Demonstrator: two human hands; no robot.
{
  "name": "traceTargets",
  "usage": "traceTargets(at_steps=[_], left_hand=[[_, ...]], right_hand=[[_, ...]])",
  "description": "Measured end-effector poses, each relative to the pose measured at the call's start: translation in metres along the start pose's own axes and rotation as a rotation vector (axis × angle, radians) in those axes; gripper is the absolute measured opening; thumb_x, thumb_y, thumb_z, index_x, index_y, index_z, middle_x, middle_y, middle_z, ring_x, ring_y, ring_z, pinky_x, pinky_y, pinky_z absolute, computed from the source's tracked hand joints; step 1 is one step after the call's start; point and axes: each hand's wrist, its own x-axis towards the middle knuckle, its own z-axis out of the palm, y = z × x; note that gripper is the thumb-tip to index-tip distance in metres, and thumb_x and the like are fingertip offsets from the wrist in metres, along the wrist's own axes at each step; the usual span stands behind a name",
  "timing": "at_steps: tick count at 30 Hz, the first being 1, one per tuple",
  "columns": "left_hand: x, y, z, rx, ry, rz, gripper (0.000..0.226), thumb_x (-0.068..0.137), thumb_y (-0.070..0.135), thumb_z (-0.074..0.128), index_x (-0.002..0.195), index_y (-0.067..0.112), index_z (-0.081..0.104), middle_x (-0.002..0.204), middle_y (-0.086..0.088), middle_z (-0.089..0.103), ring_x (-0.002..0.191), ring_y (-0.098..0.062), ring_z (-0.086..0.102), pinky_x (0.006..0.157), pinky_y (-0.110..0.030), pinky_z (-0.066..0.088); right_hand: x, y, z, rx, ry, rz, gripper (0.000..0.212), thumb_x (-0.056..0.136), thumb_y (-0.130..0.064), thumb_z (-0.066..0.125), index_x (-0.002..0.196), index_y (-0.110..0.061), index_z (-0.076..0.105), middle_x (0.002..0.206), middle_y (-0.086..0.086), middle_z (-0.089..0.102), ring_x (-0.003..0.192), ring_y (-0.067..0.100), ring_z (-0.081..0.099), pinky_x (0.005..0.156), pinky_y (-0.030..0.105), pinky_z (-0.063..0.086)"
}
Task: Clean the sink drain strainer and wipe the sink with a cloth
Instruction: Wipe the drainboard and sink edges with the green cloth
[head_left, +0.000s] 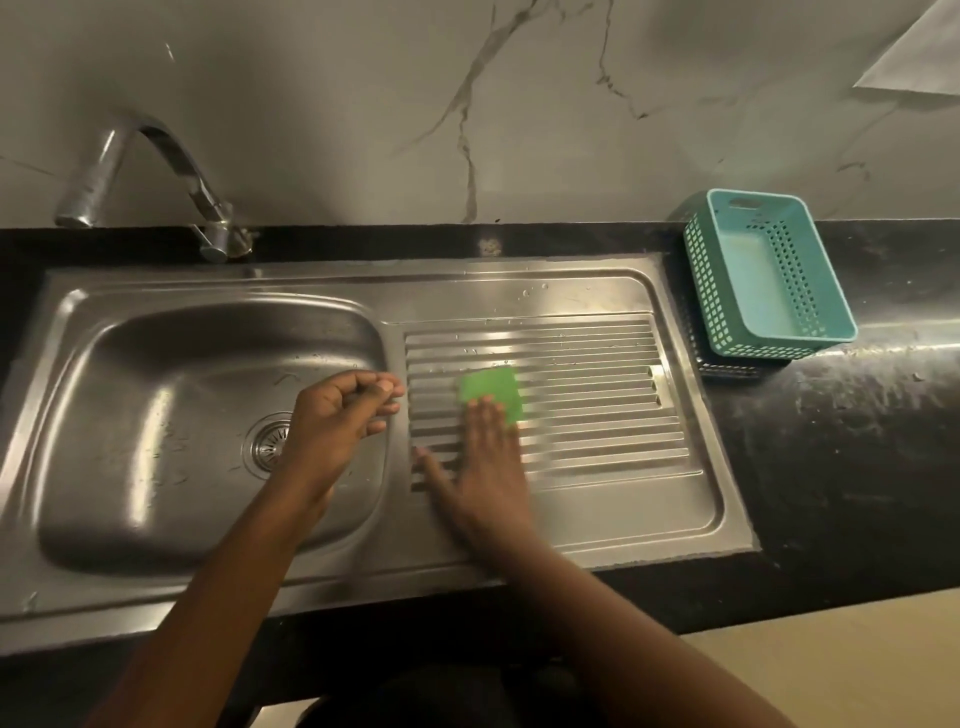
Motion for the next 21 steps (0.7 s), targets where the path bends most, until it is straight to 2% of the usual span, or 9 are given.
traceTargets(at_steps=[2, 4, 8, 9, 11, 15, 17, 19, 21], left_hand=[[0.000, 0.003, 0.004, 0.012, -0.010, 0.003, 0.019, 0.103, 0.014, 0.062, 0.115, 0.006, 0.075, 0.110, -0.009, 0.081, 0.109, -0.031, 0.076, 0.098, -0.045, 0.057], [-0.002, 0.007, 0.007, 0.034, -0.023, 0.017, 0.020, 0.104, 0.016, 0.061, 0.115, 0.007, 0.075, 0.109, -0.007, 0.081, 0.105, -0.025, 0.077, 0.096, -0.041, 0.059], [0.001, 0.011, 0.011, 0.035, -0.031, 0.016, 0.021, 0.104, 0.015, 0.061, 0.117, 0.004, 0.074, 0.112, -0.011, 0.080, 0.110, -0.033, 0.075, 0.098, -0.045, 0.057], [0.001, 0.011, 0.011, 0.034, -0.033, 0.012, 0.021, 0.104, 0.016, 0.061, 0.117, 0.005, 0.075, 0.112, -0.011, 0.080, 0.110, -0.033, 0.074, 0.099, -0.047, 0.057], [0.001, 0.011, 0.011, 0.041, -0.031, 0.012, 0.020, 0.103, 0.017, 0.062, 0.116, 0.008, 0.076, 0.111, -0.008, 0.081, 0.109, -0.030, 0.075, 0.100, -0.047, 0.057], [0.000, 0.007, 0.006, 0.051, -0.029, 0.017, 0.017, 0.104, 0.018, 0.063, 0.112, 0.015, 0.077, 0.108, -0.004, 0.082, 0.107, -0.028, 0.076, 0.098, -0.045, 0.058], [-0.001, 0.005, 0.004, 0.049, -0.029, 0.016, 0.016, 0.103, 0.018, 0.063, 0.109, 0.017, 0.078, 0.107, -0.003, 0.083, 0.107, -0.027, 0.077, 0.098, -0.045, 0.058], [-0.003, 0.005, 0.002, 0.044, -0.025, 0.016, 0.016, 0.103, 0.018, 0.063, 0.109, 0.018, 0.078, 0.108, -0.003, 0.083, 0.107, -0.027, 0.077, 0.099, -0.046, 0.059], [-0.004, 0.005, 0.001, 0.033, -0.016, 0.015, 0.016, 0.103, 0.017, 0.063, 0.109, 0.016, 0.077, 0.108, -0.004, 0.082, 0.109, -0.029, 0.076, 0.099, -0.047, 0.058]], right_hand=[[-0.002, -0.039, 0.018, -0.062, -0.048, -0.177, 0.101, 0.094, -0.083, 0.019, 0.167, -0.013, 0.010, 0.175, 0.007, 0.006, 0.162, 0.021, -0.005, 0.131, 0.046, 0.000], [-0.001, -0.049, 0.023, -0.129, -0.082, -0.243, 0.100, 0.095, -0.081, 0.016, 0.166, -0.012, 0.010, 0.174, 0.007, 0.005, 0.162, 0.022, -0.005, 0.131, 0.048, 0.001], [-0.003, 0.009, 0.003, -0.275, -0.052, -0.394, 0.082, 0.102, -0.070, 0.025, 0.165, -0.017, 0.023, 0.172, 0.003, 0.022, 0.160, 0.018, 0.017, 0.130, 0.046, 0.009], [-0.004, 0.029, -0.006, -0.294, -0.026, -0.372, 0.080, 0.103, -0.069, 0.026, 0.164, -0.019, 0.027, 0.171, 0.002, 0.028, 0.159, 0.017, 0.022, 0.130, 0.045, 0.009], [-0.003, 0.079, -0.029, -0.307, 0.027, -0.210, 0.078, 0.103, -0.070, 0.023, 0.163, -0.021, 0.030, 0.170, -0.001, 0.031, 0.158, 0.015, 0.025, 0.131, 0.043, 0.009], [-0.009, 0.170, -0.082, -0.310, 0.048, 0.092, 0.081, 0.101, -0.076, 0.010, 0.164, -0.026, 0.019, 0.172, -0.002, 0.022, 0.159, 0.016, 0.020, 0.131, 0.050, 0.010], [-0.004, 0.166, -0.085, -0.266, 0.095, 0.187, 0.085, 0.100, -0.077, 0.012, 0.161, -0.021, 0.027, 0.168, 0.006, 0.030, 0.156, 0.024, 0.027, 0.129, 0.052, 0.017], [0.004, 0.131, -0.072, -0.180, 0.149, 0.308, 0.095, 0.097, -0.081, 0.014, 0.158, -0.010, 0.031, 0.165, 0.016, 0.033, 0.154, 0.032, 0.028, 0.128, 0.054, 0.020], [0.004, 0.083, -0.051, -0.116, 0.154, 0.266, 0.095, 0.098, -0.080, 0.019, 0.157, -0.007, 0.034, 0.164, 0.018, 0.034, 0.153, 0.035, 0.028, 0.128, 0.052, 0.018]])
